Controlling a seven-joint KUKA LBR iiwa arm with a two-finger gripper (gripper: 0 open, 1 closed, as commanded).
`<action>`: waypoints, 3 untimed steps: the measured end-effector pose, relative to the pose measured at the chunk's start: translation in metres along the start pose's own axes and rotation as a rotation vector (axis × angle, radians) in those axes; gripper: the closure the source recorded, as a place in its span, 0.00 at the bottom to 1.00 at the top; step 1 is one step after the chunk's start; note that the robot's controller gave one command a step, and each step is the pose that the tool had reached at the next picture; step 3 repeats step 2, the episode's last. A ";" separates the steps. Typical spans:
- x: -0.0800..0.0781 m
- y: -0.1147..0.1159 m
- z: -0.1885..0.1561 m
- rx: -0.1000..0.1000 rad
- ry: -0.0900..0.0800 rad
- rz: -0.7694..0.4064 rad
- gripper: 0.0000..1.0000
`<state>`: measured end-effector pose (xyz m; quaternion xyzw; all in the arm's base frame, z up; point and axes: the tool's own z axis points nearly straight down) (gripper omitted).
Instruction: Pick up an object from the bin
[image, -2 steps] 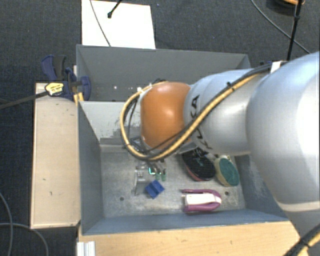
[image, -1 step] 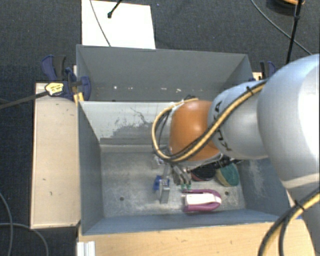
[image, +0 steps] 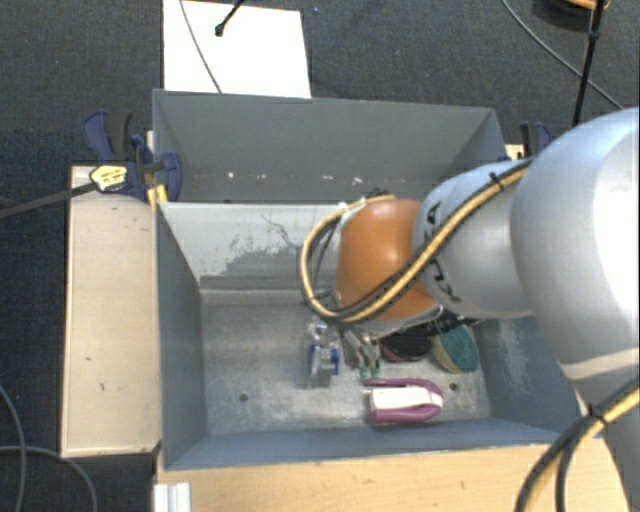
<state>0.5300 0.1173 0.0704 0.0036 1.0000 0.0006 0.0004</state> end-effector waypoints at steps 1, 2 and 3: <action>-0.006 -0.013 -0.103 -0.001 -0.009 0.008 1.00; 0.008 -0.034 -0.188 0.000 -0.009 0.039 1.00; 0.008 -0.034 -0.188 0.000 -0.009 0.039 1.00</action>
Offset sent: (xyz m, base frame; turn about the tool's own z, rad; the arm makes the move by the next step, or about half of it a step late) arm 0.0033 -0.0134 0.0979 0.0029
